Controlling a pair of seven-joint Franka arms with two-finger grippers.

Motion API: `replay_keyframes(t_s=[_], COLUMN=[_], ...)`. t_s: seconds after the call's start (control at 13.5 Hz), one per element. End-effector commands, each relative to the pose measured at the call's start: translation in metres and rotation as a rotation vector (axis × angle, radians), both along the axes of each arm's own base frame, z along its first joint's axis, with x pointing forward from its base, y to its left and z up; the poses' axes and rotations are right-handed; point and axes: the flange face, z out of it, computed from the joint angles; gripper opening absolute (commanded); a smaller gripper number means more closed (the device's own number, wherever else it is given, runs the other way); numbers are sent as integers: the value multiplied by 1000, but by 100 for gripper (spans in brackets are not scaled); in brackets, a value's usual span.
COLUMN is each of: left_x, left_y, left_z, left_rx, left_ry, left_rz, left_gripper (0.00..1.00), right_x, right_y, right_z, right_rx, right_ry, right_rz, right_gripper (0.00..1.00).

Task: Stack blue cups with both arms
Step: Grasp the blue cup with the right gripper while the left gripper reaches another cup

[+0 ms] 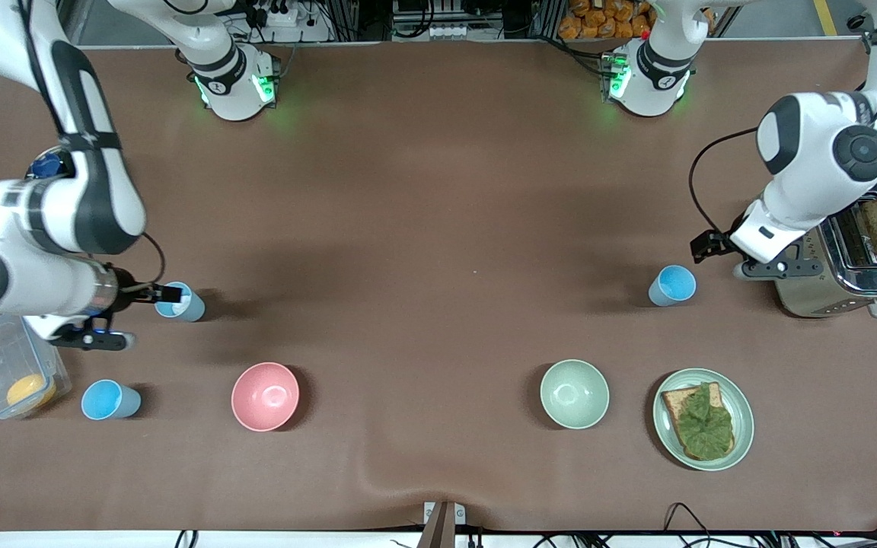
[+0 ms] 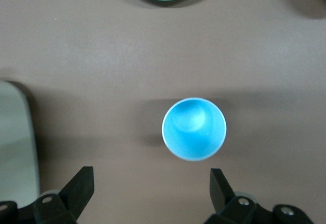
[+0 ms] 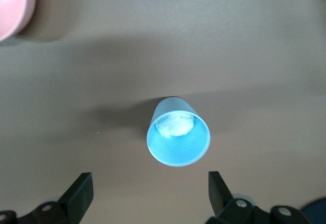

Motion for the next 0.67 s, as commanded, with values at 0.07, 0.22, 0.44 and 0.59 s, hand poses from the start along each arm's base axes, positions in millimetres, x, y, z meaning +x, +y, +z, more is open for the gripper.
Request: replay_keyframes(t_s=[0.07, 0.22, 0.44, 0.59], left_x=[23, 26, 28, 26], left_y=[-2, -2, -2, 2], left_z=[-35, -52, -67, -70], left_rx=[5, -1, -6, -6], left_ry=[-14, -26, -15, -23], left_rz=[-11, -9, -6, -1], left_gripper=[100, 100, 100, 100], right_x=[-5, -5, -5, -7], right_y=[9, 9, 6, 6], right_z=[-28, -43, -71, -80], right_rx=[3, 2, 0, 0], right_ry=[23, 36, 62, 79], right_rz=[4, 4, 0, 0], right_gripper=[100, 100, 100, 100])
